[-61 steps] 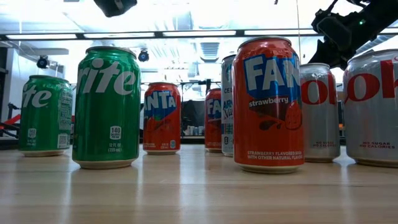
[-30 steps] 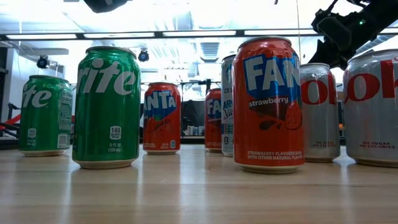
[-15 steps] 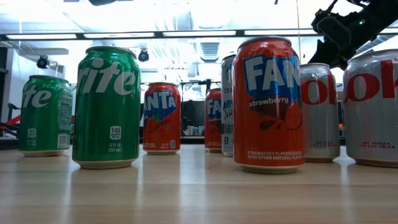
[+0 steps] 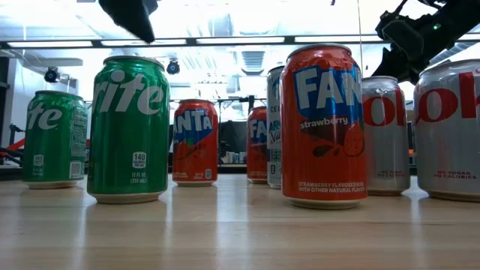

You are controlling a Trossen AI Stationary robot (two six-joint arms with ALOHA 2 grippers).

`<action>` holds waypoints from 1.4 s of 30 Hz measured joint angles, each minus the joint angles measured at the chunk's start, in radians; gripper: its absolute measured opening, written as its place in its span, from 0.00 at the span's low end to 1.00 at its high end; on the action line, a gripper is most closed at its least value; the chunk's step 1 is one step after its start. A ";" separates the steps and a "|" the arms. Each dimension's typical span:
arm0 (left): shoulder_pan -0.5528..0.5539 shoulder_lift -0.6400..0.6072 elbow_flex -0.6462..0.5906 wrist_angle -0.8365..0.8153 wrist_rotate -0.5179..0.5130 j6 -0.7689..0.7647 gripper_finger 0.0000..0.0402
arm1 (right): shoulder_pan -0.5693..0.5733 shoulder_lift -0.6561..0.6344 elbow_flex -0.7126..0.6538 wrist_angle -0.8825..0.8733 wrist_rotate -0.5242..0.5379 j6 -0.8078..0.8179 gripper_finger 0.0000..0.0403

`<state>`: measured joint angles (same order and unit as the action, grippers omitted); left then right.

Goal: Place canned beverage on shelf
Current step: Put the bottom green soda can on the shelf

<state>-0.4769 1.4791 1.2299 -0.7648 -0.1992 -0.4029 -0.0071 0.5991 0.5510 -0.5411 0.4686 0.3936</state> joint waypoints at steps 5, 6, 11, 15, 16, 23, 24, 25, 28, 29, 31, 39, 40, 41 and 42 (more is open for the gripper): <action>0.002 0.040 -0.001 0.010 -0.002 0.022 0.87 | 0.000 0.000 0.000 0.000 0.000 0.000 0.02; 0.002 0.044 -0.001 0.014 -0.002 0.027 0.87 | 0.000 0.000 0.000 0.000 0.000 0.000 0.02; 0.011 0.063 -0.009 0.013 -0.002 0.028 0.87 | 0.000 0.000 0.001 0.000 0.001 0.000 0.02; 0.010 0.087 -0.009 0.015 -0.002 0.028 0.87 | 0.000 0.000 0.001 0.007 -0.002 0.005 0.02; 0.010 0.090 -0.008 0.016 -0.002 0.028 0.87 | 0.000 0.000 0.001 0.007 -0.004 0.006 0.02; 0.010 0.103 -0.008 0.021 -0.002 0.016 0.87 | 0.000 0.000 0.001 0.007 -0.005 0.007 0.02; 0.010 0.104 -0.008 0.024 -0.002 0.012 0.87 | 0.000 0.000 0.001 0.007 -0.005 0.007 0.02; 0.010 0.105 -0.008 0.024 -0.002 0.008 0.87 | 0.000 0.000 0.001 0.007 -0.005 0.007 0.02; 0.010 0.105 -0.013 0.025 -0.002 -0.009 0.87 | 0.000 0.000 0.001 0.007 -0.006 0.007 0.02; 0.010 0.105 -0.014 0.027 -0.002 -0.014 0.87 | 0.000 0.000 0.001 0.007 -0.006 0.007 0.02; 0.010 0.105 -0.014 0.030 -0.001 -0.025 0.87 | 0.000 0.000 0.001 0.007 -0.006 0.007 0.02; 0.010 0.105 -0.016 0.034 -0.001 -0.036 0.87 | 0.000 0.000 0.001 0.007 -0.006 0.007 0.02; 0.010 0.105 -0.019 0.040 -0.001 -0.037 0.87 | 0.000 0.000 0.001 0.007 -0.007 0.007 0.02; 0.010 0.105 -0.024 0.046 -0.001 -0.037 0.87 | 0.000 0.000 0.001 0.007 -0.007 0.007 0.02; 0.010 0.105 -0.030 0.054 -0.001 -0.038 0.87 | 0.000 0.000 0.001 0.007 -0.007 0.007 0.02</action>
<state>-0.4667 1.5837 1.2004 -0.7110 -0.2005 -0.4412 -0.0067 0.5991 0.5518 -0.5343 0.4618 0.4004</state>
